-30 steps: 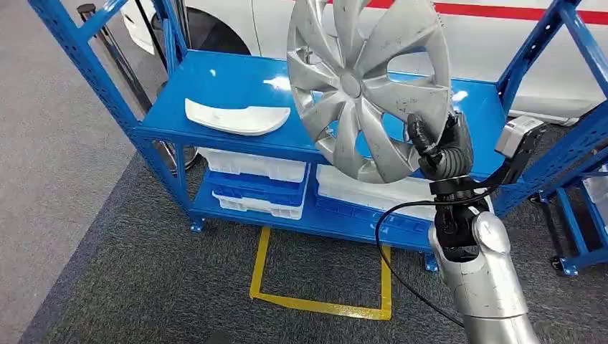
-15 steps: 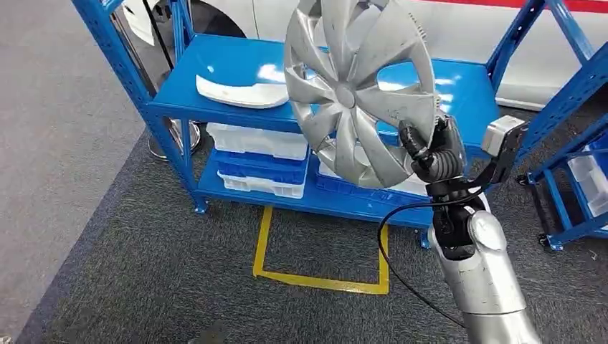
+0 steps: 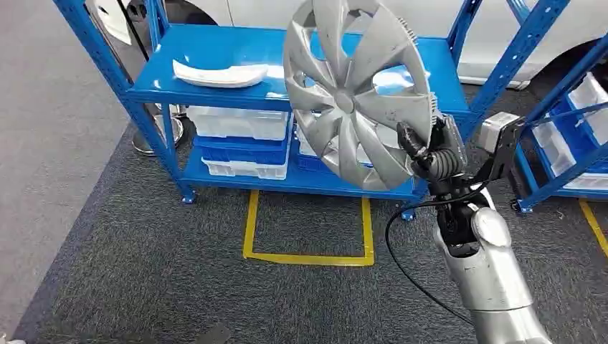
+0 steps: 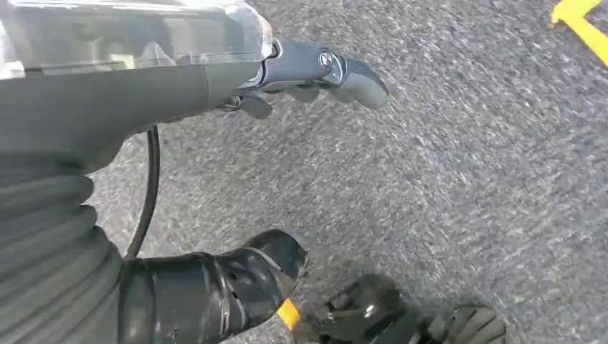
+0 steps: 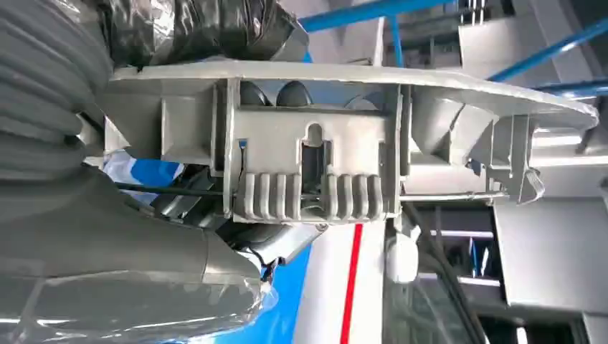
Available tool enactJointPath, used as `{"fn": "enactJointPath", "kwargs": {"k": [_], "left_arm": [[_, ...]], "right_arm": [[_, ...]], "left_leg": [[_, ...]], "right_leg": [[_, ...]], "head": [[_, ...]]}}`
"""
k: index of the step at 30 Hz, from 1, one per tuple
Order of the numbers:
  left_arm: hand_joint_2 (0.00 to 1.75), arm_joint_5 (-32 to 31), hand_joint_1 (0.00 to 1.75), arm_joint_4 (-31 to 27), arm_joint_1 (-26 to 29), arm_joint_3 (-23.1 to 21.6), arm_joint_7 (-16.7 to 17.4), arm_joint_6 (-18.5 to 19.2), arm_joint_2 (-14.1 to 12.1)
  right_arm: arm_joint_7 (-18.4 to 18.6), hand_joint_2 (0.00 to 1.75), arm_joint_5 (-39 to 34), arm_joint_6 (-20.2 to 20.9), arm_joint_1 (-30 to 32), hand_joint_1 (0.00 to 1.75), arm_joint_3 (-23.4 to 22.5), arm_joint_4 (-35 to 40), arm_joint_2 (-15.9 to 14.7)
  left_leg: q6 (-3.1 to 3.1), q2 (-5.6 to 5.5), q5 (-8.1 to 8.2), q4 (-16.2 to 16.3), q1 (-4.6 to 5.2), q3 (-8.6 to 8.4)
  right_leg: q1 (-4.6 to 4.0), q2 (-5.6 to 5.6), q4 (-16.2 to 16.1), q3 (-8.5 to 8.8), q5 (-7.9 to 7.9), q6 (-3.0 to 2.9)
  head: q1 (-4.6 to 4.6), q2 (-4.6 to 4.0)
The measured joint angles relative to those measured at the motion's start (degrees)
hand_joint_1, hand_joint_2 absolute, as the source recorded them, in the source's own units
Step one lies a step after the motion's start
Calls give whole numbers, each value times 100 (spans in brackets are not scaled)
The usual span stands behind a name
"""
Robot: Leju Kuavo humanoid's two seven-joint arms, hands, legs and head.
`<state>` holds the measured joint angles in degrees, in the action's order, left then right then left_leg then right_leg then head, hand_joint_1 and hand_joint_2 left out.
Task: Take the parts from the cabinet and place them on the table.
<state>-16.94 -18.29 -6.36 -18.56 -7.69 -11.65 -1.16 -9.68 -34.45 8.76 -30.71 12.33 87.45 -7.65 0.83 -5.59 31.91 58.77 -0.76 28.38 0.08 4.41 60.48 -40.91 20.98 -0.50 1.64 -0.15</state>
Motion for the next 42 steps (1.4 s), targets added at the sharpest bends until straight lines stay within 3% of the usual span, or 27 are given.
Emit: {"fn": "enactJointPath", "kwargs": {"k": [3,4,5,6,8,9,10,12,13,14,15,18,19,20,21,23,24,26,28,29,30,33,34,36,39,40,42], "left_arm": [[175,-2,0,2,20,4,-2,2,2],[175,-2,0,2,8,4,-2,0,9],[175,-2,0,2,2,11,-4,-4,4],[175,-6,0,2,5,13,-4,-11,0],[175,-28,0,2,25,13,-4,-9,-11],[175,-48,0,4,28,13,-2,-7,-11],[175,-57,0,4,26,13,-2,-7,-11],[175,-70,0,4,18,13,-2,0,-11],[175,-79,0,4,15,13,-2,2,-11],[175,-89,0,4,11,13,0,2,-11],[175,-98,0,4,2,13,2,2,-11],[175,-103,0,4,-17,11,13,7,18],[175,-103,0,4,-23,11,15,7,28],[175,-103,0,4,-31,13,15,4,24],[175,-103,0,4,-23,13,18,0,26],[175,-98,0,4,32,11,24,2,31],[175,-78,0,7,50,11,30,11,31],[175,-59,0,9,64,11,42,46,31],[175,-54,0,9,52,11,39,66,28],[175,-54,0,9,51,11,39,70,24],[175,-54,0,13,54,13,39,81,22],[175,-54,0,15,40,13,39,83,22],[175,-54,0,15,30,13,35,83,37],[175,-54,0,15,11,13,33,81,28],[175,-54,0,15,31,15,33,83,22],[175,-54,0,15,32,15,33,83,22],[175,-57,0,15,25,15,33,83,24]], "right_arm": [[-9,175,-9,7,-5,175,0,-4,-31],[-9,175,-11,7,0,175,2,-6,-57],[-9,175,-20,7,-15,175,7,-6,-59],[-9,175,-28,11,-29,175,9,-6,-61],[-9,175,-41,13,-24,175,13,-6,-61],[-9,175,-46,15,-19,175,13,-15,-68],[-9,175,-50,15,-13,175,13,-30,-74],[-9,175,-59,33,-5,175,15,-50,-76],[-9,175,-61,37,-9,175,15,-48,-81],[-9,175,-68,48,-27,175,15,-48,-92],[-11,175,-74,65,-43,175,15,-44,-92],[-24,175,-85,96,-81,175,18,-37,-109],[-24,175,-85,98,-66,175,18,-30,-120],[-28,175,-85,103,-71,175,18,-30,-120],[-31,175,-83,105,-83,175,18,-35,-129],[-48,175,-72,105,-70,175,20,-37,-129],[-52,175,-68,107,-64,175,20,-41,-129],[-52,175,-37,114,-56,175,24,-54,-131],[-52,175,-35,114,-59,175,24,-54,-131],[-55,175,-35,114,-62,175,24,-52,-131],[-66,175,-33,114,-85,175,24,-52,-133],[-64,175,-20,114,-74,175,26,-65,-146],[-63,175,-15,114,-72,175,26,-65,-166],[-63,175,-13,116,-80,175,26,-65,-179],[-66,175,-15,116,-66,175,29,-83,-179],[-66,175,-15,116,-49,175,29,-98,-181],[-64,175,-13,116,-34,175,31,-111,-184]], "left_leg": [[63,218,-112,20,34,44],[124,322,-162,-11,7,51],[150,392,-216,-13,26,105],[207,482,-245,-16,34,157],[203,633,-331,-14,47,264],[203,715,-361,-11,47,318],[193,796,-393,-9,48,371],[163,935,-436,-6,49,444],[143,992,-450,-5,50,452],[124,1057,-456,-5,57,468],[86,1119,-467,-4,65,478],[-10,1301,-516,-21,51,470],[-55,1260,-477,-12,48,483],[-69,941,-367,95,13,530],[-69,757,-172,372,10,655],[-84,616,253,1268,-2,1051],[-98,599,326,1584,-2,1193],[-109,596,61,1484,-4,1140],[-100,521,-421,659,-17,741],[-90,320,-455,293,-41,581],[-91,148,-420,249,-35,495],[-49,294,-375,173,-17,511],[11,368,-414,100,-51,498],[97,482,-455,42,-48,476],[112,667,-452,39,-22,481],[115,734,-446,39,-22,480],[110,845,-434,39,-22,468]], "right_leg": [[12,215,-64,-44,-198,124],[27,33,-15,-72,-120,121],[21,-206,156,-141,154,152],[38,-317,467,-238,469,185],[88,-387,1226,-432,927,253],[110,-397,1494,-481,915,279],[134,-409,1594,-450,734,305],[153,-471,1153,-60,350,317],[153,-579,670,295,267,304],[96,-812,207,577,466,273],[-4,-820,51,658,517,208],[-52,-697,-114,651,568,54],[8,-649,-197,694,511,-24],[15,-606,-250,704,475,-48],[15,-564,-248,690,460,-82],[-2,-451,-228,658,454,-127],[-10,-378,-210,642,451,-131],[-9,-226,-150,601,452,-130],[10,-82,-78,573,470,-104],[24,-24,-29,540,491,-75],[9,39,19,466,497,-48],[29,212,16,393,416,69],[26,255,21,375,416,91],[13,-245,358,224,661,146],[67,-386,1525,-327,1131,219],[77,-394,1652,-400,1105,228],[83,-432,1145,-161,733,221]], "head": [[2,0],[0,0],[19,0],[19,0],[19,0],[21,0],[21,0],[21,0],[19,0],[19,0],[17,0],[19,0],[15,0],[8,0],[6,0],[4,0],[8,0],[6,0],[6,0],[6,0],[8,0],[8,0],[9,0],[33,0],[32,0],[32,0],[32,0]]}}
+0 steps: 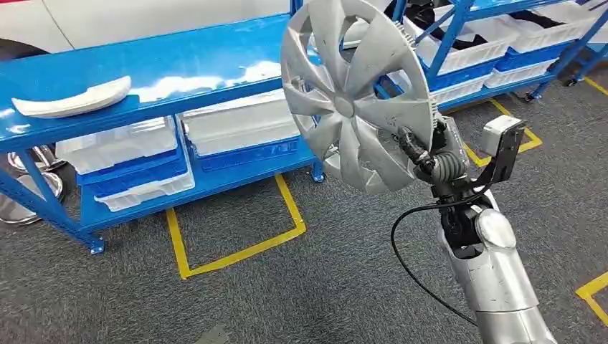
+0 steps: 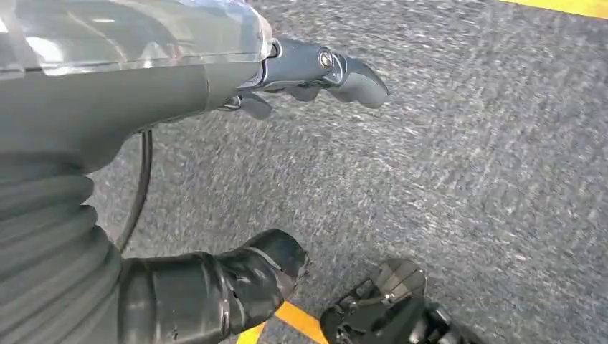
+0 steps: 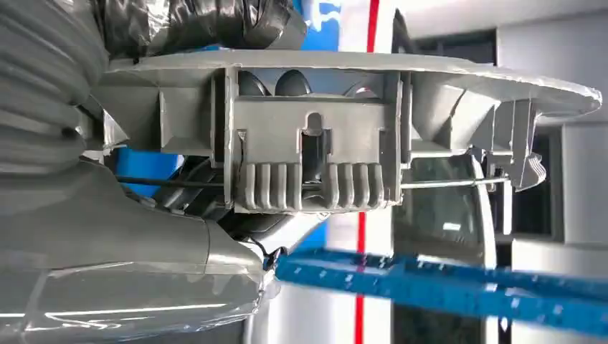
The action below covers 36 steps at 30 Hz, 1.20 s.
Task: Take the parts from the cabinet and place them on the table.
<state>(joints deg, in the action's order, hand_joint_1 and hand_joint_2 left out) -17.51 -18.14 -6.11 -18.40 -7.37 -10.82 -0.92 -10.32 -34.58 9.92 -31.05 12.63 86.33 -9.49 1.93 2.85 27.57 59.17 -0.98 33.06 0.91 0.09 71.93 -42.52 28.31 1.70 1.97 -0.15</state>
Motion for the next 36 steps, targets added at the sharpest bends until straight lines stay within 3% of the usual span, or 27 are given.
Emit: {"fn": "enactJointPath", "kwargs": {"k": [1,2,3,4,7,8,9,10,12,13,14,16,17,18,20,22,23,24,25,27,28,29,31,32,33,34,36], "left_arm": [[175,-7,0,0,-6,0,0,0,0],[175,-13,0,0,-8,0,0,-2,-2],[175,-22,0,0,-10,0,0,-7,-4],[175,-26,0,0,-6,0,0,-11,-4],[175,-39,0,0,-24,-2,0,-4,7],[175,-48,0,0,-32,-2,0,-2,7],[175,-61,0,0,-32,-2,-4,-7,4],[175,-68,0,0,-25,-2,-2,-13,4],[175,-160,0,0,2,-11,4,-17,4],[175,-210,0,0,10,-22,18,-17,4],[175,-232,0,0,9,-22,33,-20,4],[175,-245,0,0,-16,-22,57,-20,4],[175,-247,0,0,-19,-24,61,-22,4],[175,-247,0,2,-16,-26,63,-22,4],[175,-249,0,2,-17,-31,70,-24,4],[175,-258,0,2,-30,-37,70,-24,9],[175,-273,0,2,-49,-46,70,-33,20],[175,-289,0,2,-61,-48,74,-50,7],[175,-297,0,2,-61,-50,79,-77,4],[175,-304,0,2,-45,-59,96,-94,2],[175,-304,0,2,-38,-59,103,-96,2],[175,-304,0,2,-38,-61,105,-96,2],[175,-308,0,0,-44,-74,105,-96,4],[175,-308,0,0,-47,-79,107,-98,4],[175,-308,0,0,-44,-87,107,-98,4],[175,-310,0,0,-46,-98,109,-98,4],[175,-317,0,0,-45,-109,114,-98,7]], "right_arm": [[0,175,0,0,-9,175,0,0,0],[-2,175,4,4,-27,175,0,2,-2],[-2,175,15,13,-50,175,0,0,-2],[-2,175,24,35,-82,175,0,2,-2],[-6,175,41,72,-88,175,2,20,-15],[-6,175,50,74,-75,175,2,35,-13],[-26,175,63,94,-102,175,2,42,-13],[-41,175,66,94,-121,175,2,44,-15],[-59,175,77,92,-112,175,15,44,4],[-57,175,83,96,-111,175,15,44,2],[-57,175,87,101,-106,175,17,42,2],[-57,175,92,103,-106,175,20,46,2],[-59,175,92,101,-110,175,20,48,2],[-61,175,94,101,-117,175,20,48,4],[-63,175,103,103,-117,175,22,48,4],[-65,175,133,107,-101,175,24,50,0],[-65,175,155,109,-102,175,24,48,-15],[-68,175,162,118,-119,175,24,50,-15],[-68,175,173,131,-146,175,24,50,-15],[-79,175,175,153,-151,175,31,48,-13],[-81,175,179,157,-148,175,33,46,-13],[-79,175,179,162,-144,175,37,42,-15],[-81,175,179,175,-148,175,50,46,-15],[-81,175,179,175,-154,175,52,50,-15],[-81,175,181,175,-170,175,55,52,-13],[-83,175,179,175,-187,175,59,52,-13],[-90,175,179,179,-193,175,63,52,-13]], "left_leg": [[-14,56,14,0,0,-16],[-32,98,28,-1,1,-36],[-66,145,42,1,45,-30],[-91,185,52,2,50,-18],[-182,392,89,-22,65,-87],[-200,275,163,33,22,-58],[-206,-15,292,248,21,26],[-206,-145,487,620,18,209],[-215,-235,798,1474,22,657],[-217,-246,801,1715,23,815],[-214,-247,649,1654,22,832],[-206,-305,102,882,16,539],[-207,-481,-144,439,-6,355],[-190,-737,-68,294,-27,291],[-159,-688,-57,167,-12,245],[-82,-567,-89,141,22,228],[-19,-480,-132,64,-31,205],[6,-431,-148,29,-17,185],[28,-375,-153,11,-9,174],[40,-243,-144,11,11,175],[40,-181,-139,12,12,175],[39,-115,-131,12,12,174],[31,-1,-112,12,14,153],[20,49,-98,11,17,129],[5,103,-83,1,21,110],[-27,151,-73,8,59,112],[-65,268,-58,-8,54,91]], "right_leg": [[-3,-68,-551,280,-271,-19],[-22,-214,-983,502,-429,-45],[-136,-475,-1103,574,-326,-69],[-162,-431,-1197,576,-317,-129],[-164,-235,-1234,568,-337,-222],[-112,-192,-1277,621,-360,-256],[-108,-135,-1302,634,-363,-280],[-110,-88,-1300,636,-368,-340],[-120,62,-1295,640,-365,-346],[-127,142,-1285,639,-364,-346],[-127,229,-1269,639,-362,-347],[-112,385,-1213,639,-336,-335],[-97,443,-1165,624,-308,-311],[-102,493,-1122,581,-285,-282],[-62,627,-1073,502,-305,-213],[-54,747,-1133,486,-352,-128],[-46,707,-1111,458,-326,-123],[-89,365,-983,412,-223,-97],[-75,177,-689,275,-42,-60],[-41,49,170,-133,325,-1],[-26,34,435,-268,379,13],[-16,24,448,-283,308,18],[-21,-34,-243,67,-113,-6],[-46,-167,-793,365,-355,-45],[-114,-454,-1190,561,-358,-93],[-206,-509,-1268,582,-347,-137],[-207,-374,-1250,557,-339,-177]], "head": [[0,0],[0,0],[2,0],[4,0],[-2,0],[-2,0],[0,0],[-4,0],[-4,0],[-4,0],[-2,0],[-4,0],[-2,0],[0,0],[0,0],[-4,0],[-2,0],[12,0],[24,0],[24,0],[26,0],[24,0],[24,0],[24,0],[26,0],[24,0],[24,0]]}}
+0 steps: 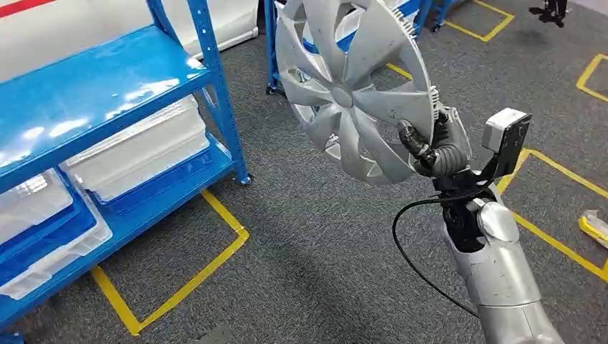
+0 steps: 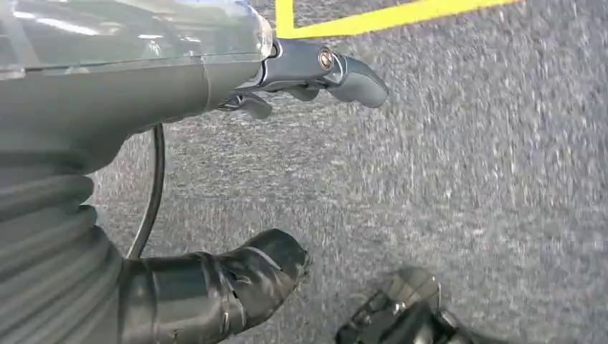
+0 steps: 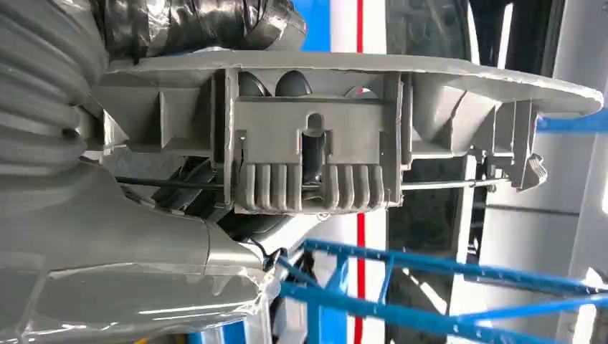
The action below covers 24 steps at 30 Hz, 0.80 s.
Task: Take the parts from the cabinet and place them on the table.
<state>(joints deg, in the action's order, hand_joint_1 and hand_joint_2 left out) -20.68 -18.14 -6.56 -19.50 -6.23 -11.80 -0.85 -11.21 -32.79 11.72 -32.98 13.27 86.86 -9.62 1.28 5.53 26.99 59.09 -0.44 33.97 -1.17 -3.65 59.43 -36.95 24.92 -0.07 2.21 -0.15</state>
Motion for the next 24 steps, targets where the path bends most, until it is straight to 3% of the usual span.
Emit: {"fn": "enactJointPath", "kwargs": {"k": [1,2,3,4,6,7,8,9,11,12,13,16,17,18,19,20,22,23,24], "left_arm": [[175,-7,0,0,-8,-9,0,0,15],[175,-9,0,-4,-18,-9,4,0,15],[175,-20,0,-4,-29,-9,4,0,9],[175,-26,0,-4,-28,-9,7,0,9],[175,-39,0,-4,2,-13,9,2,9],[175,-42,0,-2,22,-15,11,2,9],[175,-42,0,-2,34,-15,18,2,9],[175,-42,0,-2,36,-15,22,0,7],[175,-42,0,-2,21,-15,22,0,-2],[175,-42,0,-2,23,-15,22,0,-4],[175,-42,0,-2,26,-15,22,0,-2],[175,-42,0,-2,22,-15,24,-2,-2],[175,-41,0,-2,8,-17,24,-2,-2],[175,-42,0,-2,-7,-17,24,-2,-2],[175,-42,0,-2,-11,-15,22,-2,-9],[175,-41,0,-2,-6,-15,22,-2,-9],[175,-42,0,-2,18,-17,22,-2,-9],[175,-42,0,-2,23,-17,22,-2,-9],[175,-44,0,-2,22,-17,22,-2,-9]], "right_arm": [[-2,175,11,-4,0,175,0,2,-2],[-2,175,22,-7,14,175,0,20,-2],[-15,175,30,-7,4,175,0,28,7],[-20,175,46,-7,-19,175,0,26,7],[-22,175,63,-9,-28,175,0,26,31],[-22,175,63,-9,-21,175,0,26,37],[-22,175,68,-7,-11,175,0,26,37],[-22,175,68,-7,-1,175,0,26,37],[-22,175,70,-7,-2,175,0,26,37],[-22,175,70,-7,-2,175,0,26,37],[-28,175,70,-7,-20,175,0,28,37],[-26,175,74,-7,5,175,0,28,35],[-26,175,76,-4,3,175,0,28,26],[-26,175,77,-4,14,175,0,28,13],[-26,175,76,-4,-6,175,0,28,9],[-26,175,77,-4,-16,175,0,28,9],[-28,175,77,0,2,175,2,28,11],[-26,175,77,-2,12,175,2,26,9],[-24,175,76,-4,24,175,2,26,9]], "left_leg": [[-37,91,8,-29,-4,-43],[-85,42,56,-5,-3,-48],[-93,-198,119,99,-27,-38],[-91,-367,283,364,-28,88],[-109,-495,684,1264,-37,537],[-124,-508,768,1601,-37,727],[-137,-509,719,1712,-38,816],[-149,-510,521,1536,-45,770],[-169,-592,-26,648,-79,388],[-185,-797,-125,266,-122,235],[-192,-1000,-22,175,-127,160],[-78,-848,-26,216,-72,192],[-29,-770,-57,167,-110,181],[4,-700,-75,134,-116,160],[44,-661,-75,113,-113,147],[53,-598,-74,109,-100,143],[73,-474,-57,111,-86,143],[78,-415,-47,111,-83,141],[77,-357,-37,111,-83,134]], "right_leg": [[-9,100,-25,9,-11,-40],[76,151,-126,105,-57,-102],[69,199,-169,139,-69,-110],[84,238,-168,149,-69,-136],[91,381,-158,153,-61,-169],[90,462,-140,151,-58,-172],[92,538,-121,149,-52,-175],[102,621,-91,148,-34,-167],[139,778,2,147,26,-107],[155,833,76,120,75,-70],[130,906,166,44,108,-20],[187,1070,138,-19,59,73],[186,1131,139,-33,54,95],[177,933,206,-59,115,107],[155,659,414,-156,260,137],[164,510,834,-356,474,166],[185,413,1609,-753,755,199],[193,400,1769,-855,745,205],[193,389,1668,-821,612,202]], "head": [[0,0],[-6,0],[-4,0],[-7,0],[-11,0],[-9,0],[-11,0],[-11,0],[-11,0],[-11,0],[-9,0],[-4,0],[-2,0],[-2,0],[44,0],[39,0],[39,0],[42,0],[42,0]]}}
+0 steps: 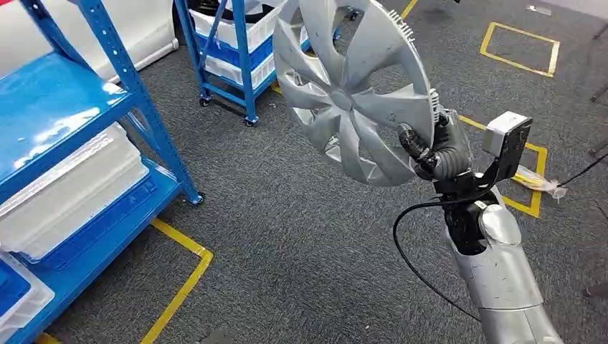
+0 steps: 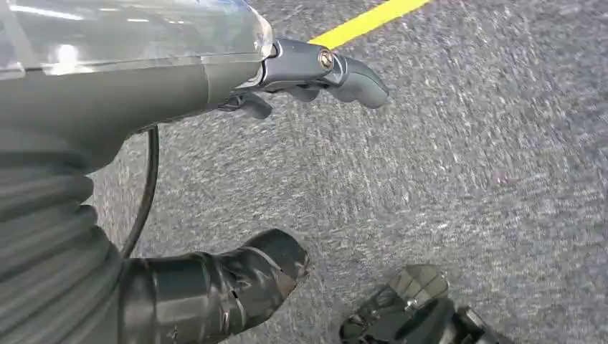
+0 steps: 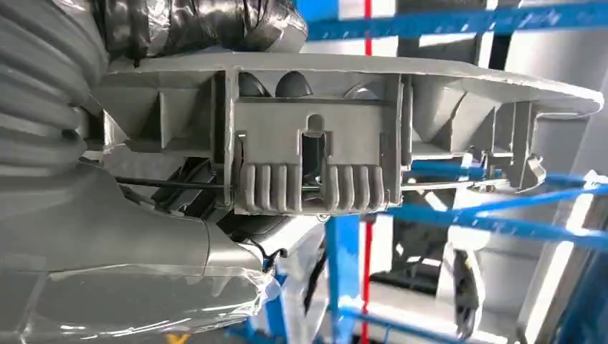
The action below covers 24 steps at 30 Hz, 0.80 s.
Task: Take the parts from the cabinet and place them on the table.
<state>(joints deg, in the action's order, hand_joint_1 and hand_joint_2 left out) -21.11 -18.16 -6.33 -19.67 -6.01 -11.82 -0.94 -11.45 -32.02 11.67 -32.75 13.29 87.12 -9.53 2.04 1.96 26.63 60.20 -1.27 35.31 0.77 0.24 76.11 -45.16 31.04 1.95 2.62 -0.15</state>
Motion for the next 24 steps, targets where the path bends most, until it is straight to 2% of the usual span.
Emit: {"fn": "enactJointPath", "kwargs": {"k": [2,3,4,5,8,9,10,11,13,14,15,16,17,18,19,20,21,23,24], "left_arm": [[175,-4,0,0,-8,0,2,0,4],[175,-4,0,0,-9,0,2,0,7],[175,-4,0,0,-8,-2,2,0,7],[175,-7,0,0,-9,-2,2,0,7],[175,-9,0,0,-12,-4,2,0,20],[175,-9,0,-4,-27,-4,2,0,22],[175,-9,0,-4,-36,-4,2,0,17],[175,-9,0,-4,-34,-4,2,-2,15],[175,-7,0,-4,-9,-7,2,2,15],[175,-13,0,-4,15,-7,2,2,15],[175,-15,0,-4,31,-7,9,2,15],[175,-15,0,-4,28,-7,11,0,13],[175,-17,0,-4,14,-7,11,-4,11],[175,-20,0,-4,6,-7,11,-11,7],[175,-22,0,-4,7,-7,11,-13,7],[175,-22,0,-4,8,-7,11,-15,7],[175,-22,0,-4,-5,-7,13,-15,7],[175,-24,0,-4,-11,-7,15,-15,9],[175,-26,0,-4,-20,-11,15,-15,28]], "right_arm": [[-2,175,0,0,-5,175,0,2,0],[-2,175,0,0,-15,175,-2,7,0],[-2,175,0,0,-26,175,-2,11,0],[-2,175,0,4,-39,175,0,20,0],[-2,175,2,7,-42,175,0,35,-9],[-2,175,4,7,-23,175,0,55,-9],[-5,175,7,15,-35,175,0,68,-2],[-4,175,7,15,-58,175,0,66,-2],[-4,175,7,13,-54,175,0,63,13],[-2,175,9,15,-50,175,0,61,13],[-2,175,9,15,-48,175,0,61,13],[0,175,9,18,-43,175,2,61,13],[-2,175,9,18,-43,175,0,63,13],[-2,175,9,17,-45,175,0,63,13],[-2,175,9,17,-43,175,0,61,13],[-2,175,9,15,-62,175,2,61,11],[-4,175,11,18,-54,175,0,66,11],[-2,175,11,20,-30,175,2,63,7],[-2,175,13,20,-27,175,0,66,-15]], "left_leg": [[-13,114,34,0,5,-43],[-29,168,55,-3,9,-81],[-49,221,65,-37,20,-99],[-73,274,73,-32,45,-99],[-160,483,99,-101,57,-189],[-201,453,161,-85,48,-193],[-217,162,239,69,33,-168],[-209,-22,413,408,33,0],[-226,-140,748,1281,31,458],[-232,-148,782,1545,32,632],[-234,-148,673,1560,31,691],[-231,-159,426,1292,31,616],[-225,-199,135,854,27,450],[-220,-292,-114,392,15,258],[-208,-554,-74,179,-10,151],[-208,-627,-38,57,-29,121],[-194,-580,-41,92,-2,124],[-120,-468,-49,71,30,109],[-79,-386,-75,27,-32,88]], "right_leg": [[-15,-89,-850,424,-492,-51],[-58,-298,-1410,723,-720,-109],[-150,-596,-1554,815,-588,-145],[-209,-572,-1654,808,-621,-189],[-208,-333,-1672,798,-621,-260],[-102,-263,-1776,908,-667,-314],[-111,-208,-1819,951,-672,-325],[-107,-163,-1811,960,-671,-350],[-105,-13,-1796,970,-654,-377],[-107,72,-1776,969,-647,-382],[-105,168,-1754,967,-634,-382],[-98,257,-1723,968,-612,-374],[-87,338,-1682,968,-584,-353],[-73,406,-1633,968,-548,-326],[-63,464,-1577,934,-508,-289],[-93,538,-1487,870,-484,-252],[-60,587,-1514,847,-504,-219],[-32,700,-1555,833,-529,-153],[-36,696,-1537,816,-508,-139]], "head": [[2,0],[0,0],[2,0],[2,0],[0,0],[-9,0],[-1,0],[-7,0],[-4,0],[-4,0],[-4,0],[-6,0],[-4,0],[-7,0],[2,0],[2,0],[-2,0],[0,0],[-4,0]]}}
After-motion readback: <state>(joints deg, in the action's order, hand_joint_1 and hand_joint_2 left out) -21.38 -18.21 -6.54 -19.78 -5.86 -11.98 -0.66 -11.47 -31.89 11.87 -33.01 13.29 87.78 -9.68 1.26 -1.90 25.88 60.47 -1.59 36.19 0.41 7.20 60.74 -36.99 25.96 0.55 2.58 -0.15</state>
